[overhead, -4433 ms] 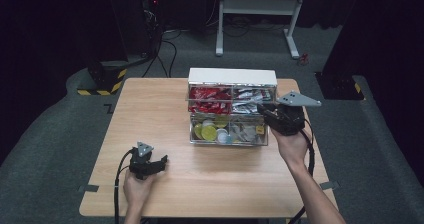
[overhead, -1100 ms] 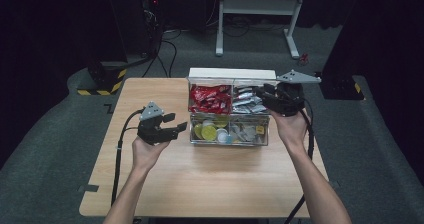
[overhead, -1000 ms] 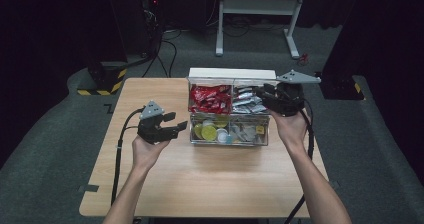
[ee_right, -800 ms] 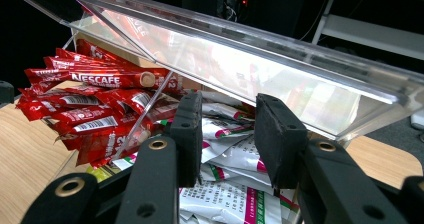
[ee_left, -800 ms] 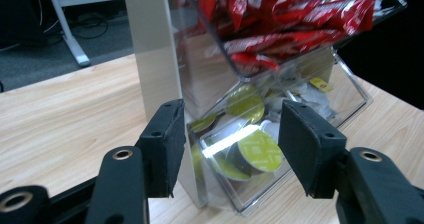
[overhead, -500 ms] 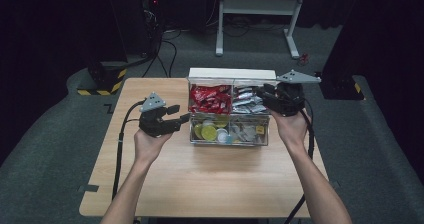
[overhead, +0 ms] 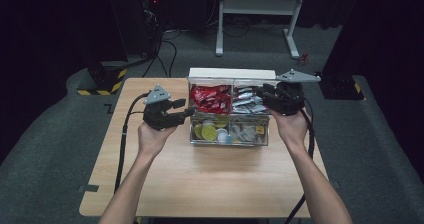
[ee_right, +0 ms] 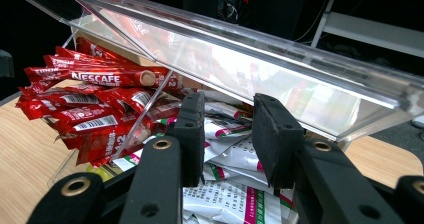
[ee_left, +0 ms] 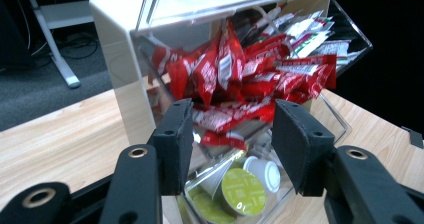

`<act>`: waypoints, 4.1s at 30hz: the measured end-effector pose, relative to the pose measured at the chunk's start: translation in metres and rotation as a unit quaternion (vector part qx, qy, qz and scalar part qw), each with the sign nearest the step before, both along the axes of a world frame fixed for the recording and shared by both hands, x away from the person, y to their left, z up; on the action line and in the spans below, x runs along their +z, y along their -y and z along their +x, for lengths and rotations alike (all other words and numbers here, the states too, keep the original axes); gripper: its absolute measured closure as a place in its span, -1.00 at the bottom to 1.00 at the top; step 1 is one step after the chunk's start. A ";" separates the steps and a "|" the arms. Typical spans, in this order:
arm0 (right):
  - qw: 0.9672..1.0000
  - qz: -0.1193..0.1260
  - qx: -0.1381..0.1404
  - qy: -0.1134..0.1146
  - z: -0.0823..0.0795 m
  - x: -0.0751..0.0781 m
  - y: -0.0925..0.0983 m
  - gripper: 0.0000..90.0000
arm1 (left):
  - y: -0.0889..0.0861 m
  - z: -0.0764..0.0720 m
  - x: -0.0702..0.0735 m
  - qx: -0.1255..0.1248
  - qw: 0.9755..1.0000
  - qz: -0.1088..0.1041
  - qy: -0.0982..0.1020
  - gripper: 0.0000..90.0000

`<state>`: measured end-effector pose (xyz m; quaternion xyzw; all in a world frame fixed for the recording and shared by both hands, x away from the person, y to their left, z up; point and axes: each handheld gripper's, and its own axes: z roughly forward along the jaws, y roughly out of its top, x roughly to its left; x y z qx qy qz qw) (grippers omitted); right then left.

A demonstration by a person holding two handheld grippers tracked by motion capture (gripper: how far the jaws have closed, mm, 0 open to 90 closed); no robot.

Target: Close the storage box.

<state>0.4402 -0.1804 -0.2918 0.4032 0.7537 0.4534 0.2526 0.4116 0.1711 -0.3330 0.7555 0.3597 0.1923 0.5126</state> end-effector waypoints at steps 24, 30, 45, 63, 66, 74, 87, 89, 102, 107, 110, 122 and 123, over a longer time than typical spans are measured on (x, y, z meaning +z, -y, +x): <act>1.000 0.004 0.002 -0.001 0.001 0.000 0.001 0.51 | 0.040 0.029 0.013 -0.004 0.999 0.033 -0.003 0.51; 1.000 0.005 0.003 -0.001 0.001 -0.001 0.002 0.53 | 0.043 0.037 0.010 0.002 0.999 0.038 -0.012 0.57; 1.000 0.005 0.006 -0.006 0.004 -0.002 -0.001 0.54 | 0.049 0.043 0.008 0.004 0.999 0.048 -0.012 0.66; 1.000 0.007 0.010 -0.008 0.006 -0.002 0.000 0.55 | 0.046 0.037 0.015 -0.002 0.999 0.050 -0.006 0.86; 1.000 0.008 0.011 -0.009 0.007 -0.002 0.000 0.55 | 0.046 0.034 0.016 -0.006 0.999 0.053 -0.003 0.87; 1.000 0.006 0.010 -0.010 0.007 -0.002 -0.001 0.55 | 0.039 0.032 0.018 -0.008 0.999 0.040 -0.004 0.88; 1.000 -0.001 0.007 -0.010 0.007 -0.002 -0.003 0.55 | 0.026 0.023 0.021 -0.016 0.999 0.034 -0.002 0.89; 1.000 0.001 0.006 -0.010 0.007 -0.001 -0.004 0.55 | 0.025 0.020 0.022 -0.019 0.999 0.033 -0.001 0.89; 1.000 0.000 0.006 -0.013 0.007 -0.001 -0.004 0.54 | 0.012 0.010 0.024 -0.024 1.000 0.016 0.002 0.90; 1.000 0.001 0.006 -0.015 0.007 -0.001 -0.004 0.54 | 0.007 0.008 0.024 -0.026 1.000 0.008 -0.003 0.90; 1.000 0.000 0.006 -0.013 0.007 -0.001 -0.004 0.54 | 0.006 0.005 0.024 -0.030 0.999 0.011 -0.001 0.90; 1.000 -0.004 0.004 -0.015 0.008 0.000 -0.005 0.55 | -0.003 -0.005 0.026 -0.036 0.999 0.006 0.004 0.90; 1.000 -0.003 0.005 -0.016 0.008 0.000 -0.004 0.55 | -0.004 -0.005 0.026 -0.034 0.999 0.007 0.005 0.90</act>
